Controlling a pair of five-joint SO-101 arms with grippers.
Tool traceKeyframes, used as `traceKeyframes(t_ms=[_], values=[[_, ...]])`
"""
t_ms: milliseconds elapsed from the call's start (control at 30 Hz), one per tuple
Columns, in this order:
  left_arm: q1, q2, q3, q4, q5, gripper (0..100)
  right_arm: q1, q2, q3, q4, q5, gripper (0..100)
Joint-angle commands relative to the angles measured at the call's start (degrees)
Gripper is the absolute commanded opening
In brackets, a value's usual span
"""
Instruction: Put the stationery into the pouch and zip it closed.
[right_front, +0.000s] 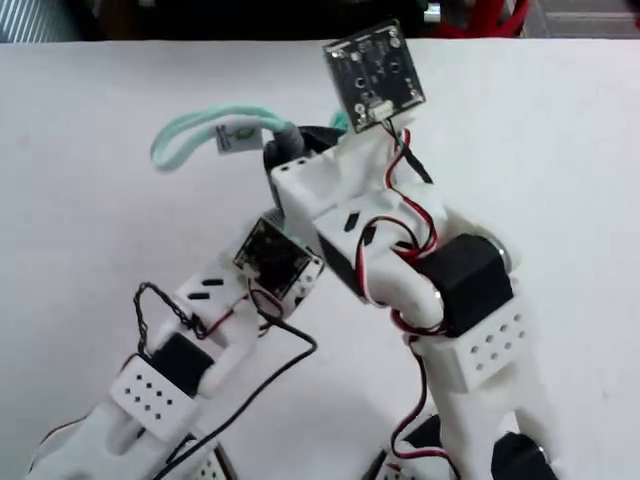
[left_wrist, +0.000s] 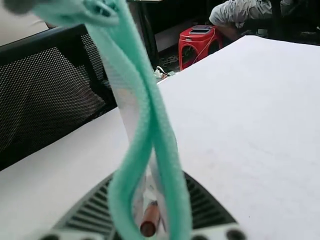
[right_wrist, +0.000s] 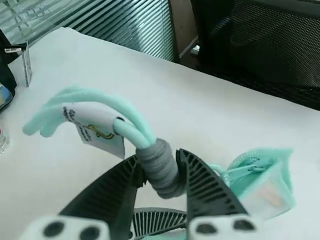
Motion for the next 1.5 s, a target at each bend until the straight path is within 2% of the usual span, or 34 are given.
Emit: traceKeyframes(t_ms=[0,167,367,467,767,833,1000,1100,1200,1300,1467], values=[[0.0,1.2,-0.4,-0.3,0.1,2,-8.0,1.6,-8.4,3.3,1.5,1.8],[0.1,5.4,-1.4,-0.8,-0.1,2,-12.9,6.7,-17.1,7.4,3.1,1.8],[-0.7,22.7,-10.6,-0.5,-1.1,2,-15.3,13.1,-24.4,13.0,3.3,1.8],[-0.9,29.1,-13.9,-0.7,-1.1,2,-15.3,15.1,-27.5,16.6,6.2,1.8],[-0.9,31.2,-18.3,-0.4,-1.6,2,-16.0,17.7,-29.5,18.7,6.6,1.8],[-0.9,31.2,-18.5,-0.3,-3.9,2,-16.7,18.2,-29.8,18.5,6.9,1.8],[-0.9,31.3,-18.5,1.4,-5.7,2,-18.9,18.8,-29.8,18.6,12.6,1.8],[-0.9,31.3,-18.5,2.5,-5.8,2,-22.5,18.2,-30.0,19.5,20.7,1.8],[-0.9,31.8,-18.6,3.3,-5.8,2,-26.7,17.1,-30.8,20.3,25.7,1.8],[-0.9,35.6,-20.3,3.3,-6.0,2,-30.5,16.7,-31.2,20.3,28.6,1.8],[-0.9,45.0,-26.5,5.0,-8.9,2,-32.0,17.0,-30.8,20.3,31.2,1.8]])
